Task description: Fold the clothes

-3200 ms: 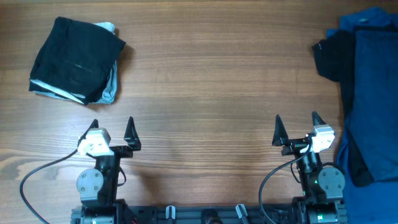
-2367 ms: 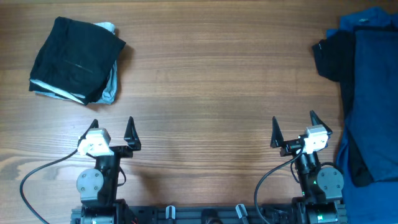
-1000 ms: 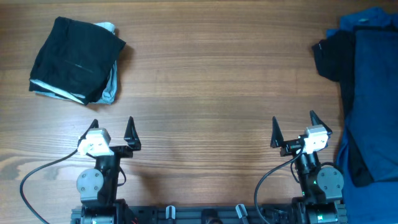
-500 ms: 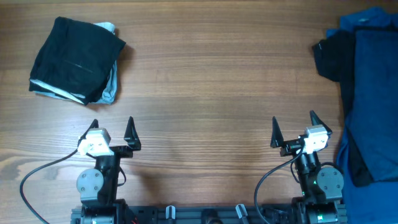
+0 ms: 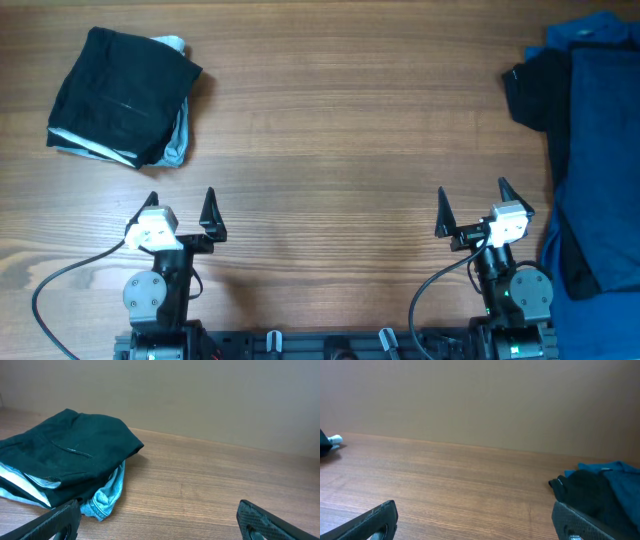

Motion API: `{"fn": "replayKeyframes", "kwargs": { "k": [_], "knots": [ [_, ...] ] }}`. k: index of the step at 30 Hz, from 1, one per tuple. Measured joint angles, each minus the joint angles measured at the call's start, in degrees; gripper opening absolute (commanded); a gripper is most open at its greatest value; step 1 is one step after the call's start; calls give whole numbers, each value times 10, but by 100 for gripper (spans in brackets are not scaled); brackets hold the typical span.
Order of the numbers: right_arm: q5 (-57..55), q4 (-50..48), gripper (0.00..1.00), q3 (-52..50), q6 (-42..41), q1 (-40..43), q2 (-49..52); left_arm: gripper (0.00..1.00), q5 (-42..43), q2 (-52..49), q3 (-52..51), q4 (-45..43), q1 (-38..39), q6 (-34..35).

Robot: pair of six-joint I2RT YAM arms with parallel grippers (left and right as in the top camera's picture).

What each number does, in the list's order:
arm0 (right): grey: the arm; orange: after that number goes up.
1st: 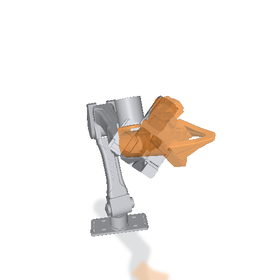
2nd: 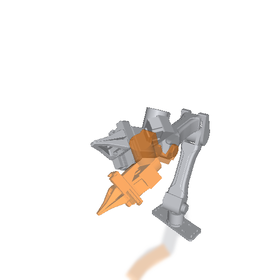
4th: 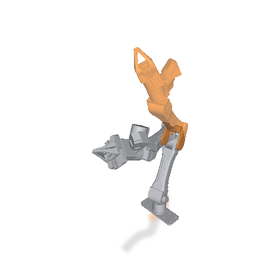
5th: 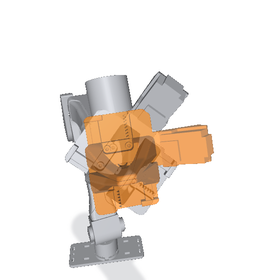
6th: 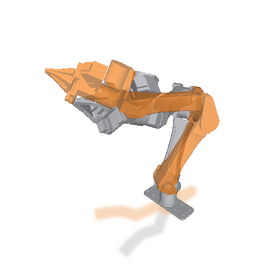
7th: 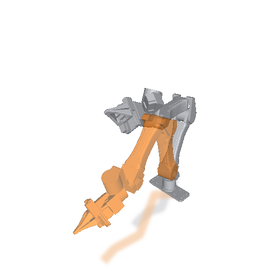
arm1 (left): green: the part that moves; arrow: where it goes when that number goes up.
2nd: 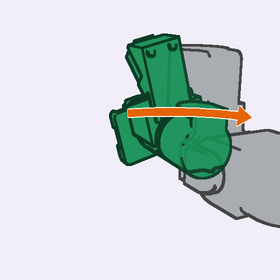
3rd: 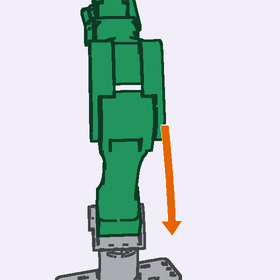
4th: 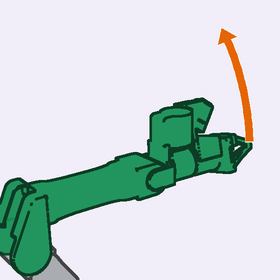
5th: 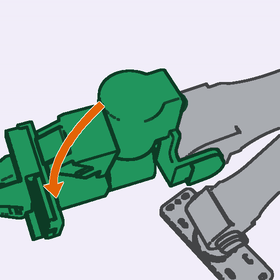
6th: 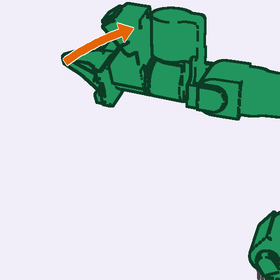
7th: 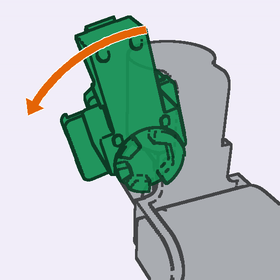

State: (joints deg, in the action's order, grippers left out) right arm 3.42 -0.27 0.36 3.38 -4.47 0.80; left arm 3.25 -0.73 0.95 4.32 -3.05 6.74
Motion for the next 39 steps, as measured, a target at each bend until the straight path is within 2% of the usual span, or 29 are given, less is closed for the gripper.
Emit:
{"fn": "replayKeyframes", "kwargs": {
  "k": [5,12,15,19,22,26,29,35,39],
  "knots": [
    [0,-11,100,0,0,0,0,100,0,0,0,0,0,0],
    [0,-132,100,0,-49,0,0,100,0,0,0,0,0,0],
    [0,-142,100,2,-53,0,0,100,0,0,0,0,0,0],
    [0,-179,100,57,-58,0,40,100,0,0,0,0,0,0],
    [0,-185,100,116,-66,0,99,100,0,0,0,0,0,0],
    [0,-184,100,275,-68,0,272,100,0,-1,-1,0,0,0],
    [0,-159,100,375,-68,0,359,100,0,0,-1,0,0,0],
    [-9,23,100,600,-46,20,531,100,0,-1,-1,0,0,0],
    [-12,153,100,763,-15,82,672,100,0,-1,-1,0,0,0]
  ]
}}
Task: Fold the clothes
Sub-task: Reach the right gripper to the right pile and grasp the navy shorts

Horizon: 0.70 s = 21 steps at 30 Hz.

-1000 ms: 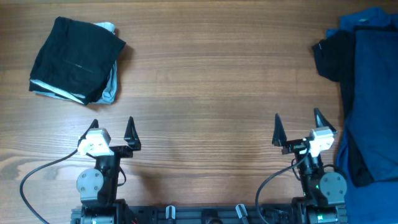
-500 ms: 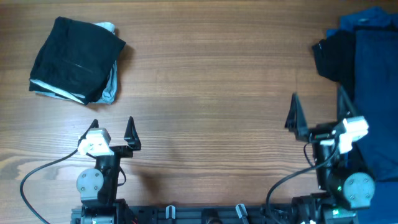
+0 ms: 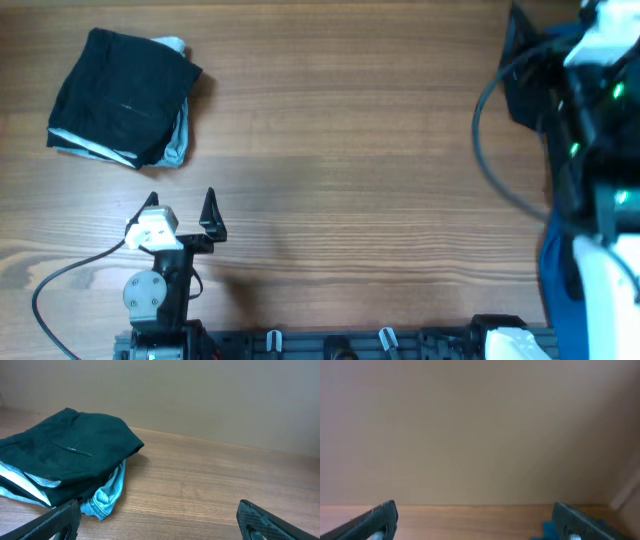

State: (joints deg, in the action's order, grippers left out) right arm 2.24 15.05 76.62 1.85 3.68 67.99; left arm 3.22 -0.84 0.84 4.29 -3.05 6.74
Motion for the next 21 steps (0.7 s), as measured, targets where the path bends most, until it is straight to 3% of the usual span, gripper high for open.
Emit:
{"fn": "replayKeyframes", "kwargs": {
  "k": [6,13,15,17,21],
  "knots": [
    [-76,61,100,82,81,134,196,100,0,0,0,0,0,0],
    [-126,38,100,83,232,167,367,100,0,0,0,0,0,0],
    [-126,8,95,83,213,170,393,100,0,0,0,0,0,0],
    [-126,-7,80,83,162,181,419,100,0,0,0,0,0,0],
    [-126,-65,79,83,98,218,459,100,0,0,0,0,0,0]
  ]
}}
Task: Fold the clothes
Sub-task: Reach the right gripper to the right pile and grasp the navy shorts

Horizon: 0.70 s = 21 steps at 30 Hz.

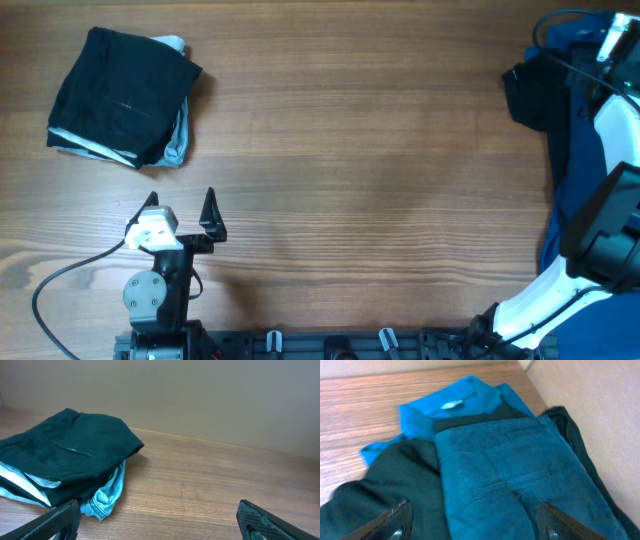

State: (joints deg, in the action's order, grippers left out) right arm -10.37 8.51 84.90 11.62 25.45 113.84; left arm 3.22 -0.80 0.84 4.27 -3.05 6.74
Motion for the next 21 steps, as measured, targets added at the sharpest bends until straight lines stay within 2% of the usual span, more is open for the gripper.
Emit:
{"fn": "replayKeyframes", "kwargs": {
  "k": [10,14,19,20,21],
  "knots": [
    [0,-132,81,0,-16,9,101,100,0,0,0,0,0,0],
    [0,-151,80,0,-16,9,132,100,0,0,0,0,0,0],
    [3,-169,86,0,-16,9,170,100,0,0,0,0,0,0],
    [3,-170,84,0,-16,9,174,100,0,0,0,0,0,0],
    [3,-172,74,0,-16,9,177,100,0,0,0,0,0,0]
  ]
}}
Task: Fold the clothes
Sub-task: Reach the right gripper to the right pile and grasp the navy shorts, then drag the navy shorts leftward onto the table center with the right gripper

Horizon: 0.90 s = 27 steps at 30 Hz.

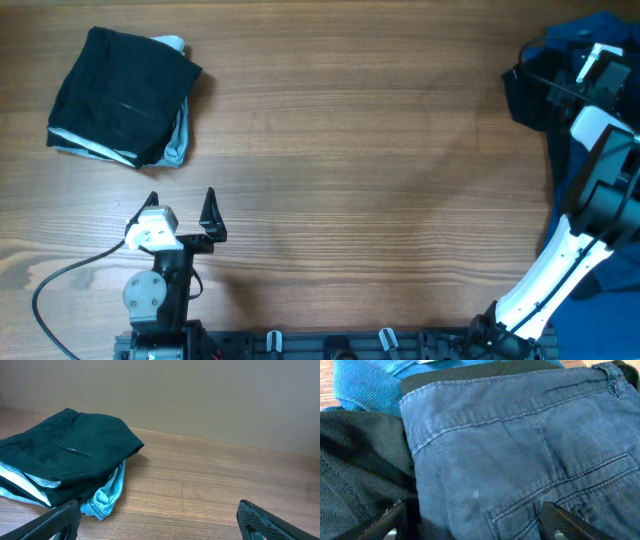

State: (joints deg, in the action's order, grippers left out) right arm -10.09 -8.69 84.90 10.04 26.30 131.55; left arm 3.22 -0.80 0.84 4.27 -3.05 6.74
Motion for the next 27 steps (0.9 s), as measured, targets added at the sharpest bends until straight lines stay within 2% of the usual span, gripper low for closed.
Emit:
{"fn": "replayKeyframes", "kwargs": {
  "k": [2,3,5,7,11,14,18,23,25,27],
  "knots": [
    [0,-2,49,0,-2,0,0,100,0,0,0,0,0,0],
    [-1,-2,42,0,-3,0,0,100,0,0,0,0,0,0],
    [-1,-2,37,0,-5,1,0,100,0,0,0,0,0,0],
    [-3,-3,23,0,-4,1,0,100,0,0,0,0,0,0],
    [-7,0,21,0,-6,3,-18,100,0,0,0,0,0,0],
    [-7,0,4,0,-7,4,-54,100,0,0,0,0,0,0],
    [-6,13,4,0,-8,4,-90,100,0,0,0,0,0,0],
    [-5,97,4,0,-8,-17,-127,100,0,0,0,0,0,0],
    [-4,146,5,0,-8,-47,-150,100,0,0,0,0,0,0],
    [10,204,12,0,-9,-103,-169,100,0,0,0,0,0,0]
  ]
}}
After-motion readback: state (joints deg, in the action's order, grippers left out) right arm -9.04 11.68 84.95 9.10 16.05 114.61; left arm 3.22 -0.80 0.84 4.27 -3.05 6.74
